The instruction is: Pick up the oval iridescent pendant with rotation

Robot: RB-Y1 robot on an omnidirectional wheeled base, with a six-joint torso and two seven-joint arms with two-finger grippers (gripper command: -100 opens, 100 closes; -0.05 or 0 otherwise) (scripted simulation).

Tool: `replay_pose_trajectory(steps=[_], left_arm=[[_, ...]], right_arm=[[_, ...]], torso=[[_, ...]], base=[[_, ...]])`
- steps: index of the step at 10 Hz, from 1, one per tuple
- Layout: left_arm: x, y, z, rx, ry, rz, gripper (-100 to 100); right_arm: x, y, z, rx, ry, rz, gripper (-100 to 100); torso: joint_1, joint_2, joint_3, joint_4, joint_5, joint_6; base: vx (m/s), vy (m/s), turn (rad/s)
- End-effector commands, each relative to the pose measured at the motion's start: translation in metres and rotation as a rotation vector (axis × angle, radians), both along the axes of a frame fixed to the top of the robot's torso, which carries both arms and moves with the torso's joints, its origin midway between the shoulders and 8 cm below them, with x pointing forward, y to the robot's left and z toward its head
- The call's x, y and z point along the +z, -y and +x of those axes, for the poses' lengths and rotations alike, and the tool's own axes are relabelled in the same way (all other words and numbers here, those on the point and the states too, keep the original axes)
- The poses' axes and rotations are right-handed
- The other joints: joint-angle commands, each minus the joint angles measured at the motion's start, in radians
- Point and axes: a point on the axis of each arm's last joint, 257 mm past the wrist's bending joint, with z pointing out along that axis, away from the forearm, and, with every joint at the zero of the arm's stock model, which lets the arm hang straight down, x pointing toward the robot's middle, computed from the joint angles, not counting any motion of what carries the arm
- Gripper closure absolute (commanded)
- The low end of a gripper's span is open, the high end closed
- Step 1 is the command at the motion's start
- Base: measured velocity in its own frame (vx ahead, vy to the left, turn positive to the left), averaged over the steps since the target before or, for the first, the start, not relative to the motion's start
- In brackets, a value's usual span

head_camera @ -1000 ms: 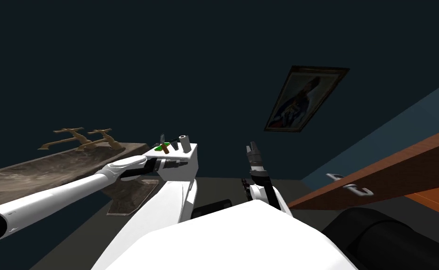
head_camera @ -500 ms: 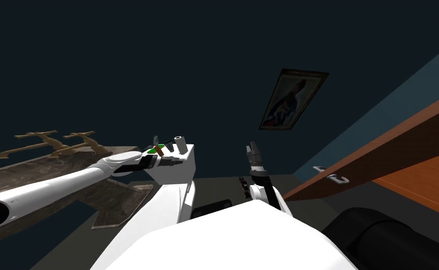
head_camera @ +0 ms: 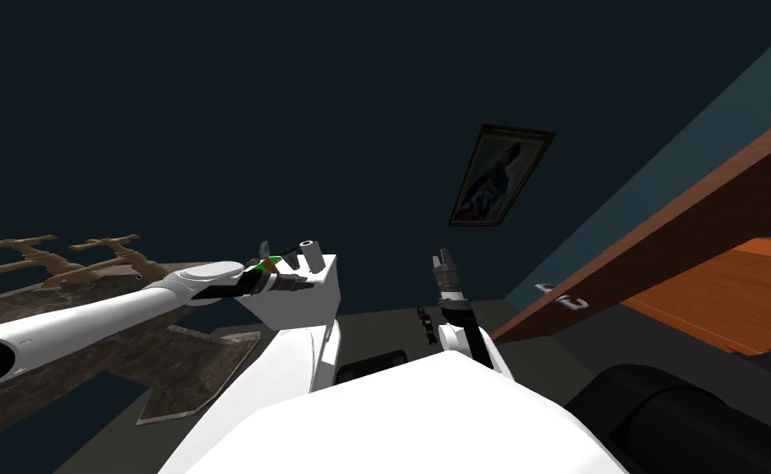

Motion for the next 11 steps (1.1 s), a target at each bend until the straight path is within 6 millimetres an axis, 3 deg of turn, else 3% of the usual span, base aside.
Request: replay_pose_trajectory(steps=[1,3,4,7,9,10,11], left_arm=[[0.001,-0.018,0.005,0.016,0.0,0.05,-100],[0.006,-0.043,0.013,0.033,0.008,0.119,-100],[0.003,-0.044,0.011,0.032,0.0,0.124,-100],[0.008,-0.074,0.016,0.048,0.001,0.211,-100],[0.01,-0.086,0.018,0.053,0.0,0.249,-100],[0.01,-0.081,0.018,0.051,0.0,0.237,-100],[0.01,-0.082,0.018,0.051,0.001,0.239,0]], right_arm=[[0.0,0.0,0.0,0.0,0.0,0.0,0],[0.0,0.0,0.0,0.0,0.0,0.0,0],[0.0,0.0,0.0,0.0,0.0,0.0,0],[0.0,0.0,0.0,0.0,0.0,0.0,0],[0.0,0.0,0.0,0.0,0.0,0.0,0],[0.0,0.0,0.0,0.0,0.0,0.0,0],[0.0,0.0,0.0,0.0,0.0,0.0,0]], torso=[[0.0,0.0,0.0,0.0,0.0,0.0],[0.0,-0.001,-0.001,0.0,0.0,0.001],[0.0,-0.001,-0.001,0.0,0.0,0.0],[0.0,-0.001,-0.001,0.0,0.0,0.0],[0.0,-0.001,-0.001,0.0,0.0,0.0],[0.0,-0.001,-0.001,0.0,0.0,0.0],[0.0,-0.001,-0.001,0.0,0.0,0.0]], base=[[-0.005,0.006,-0.105],[-0.003,0.012,-0.171],[0.0,0.01,-0.052],[0.001,0.005,-0.123],[0.003,0.005,-0.107],[0.002,0.002,-0.019],[0.0,0.0,0.0]])
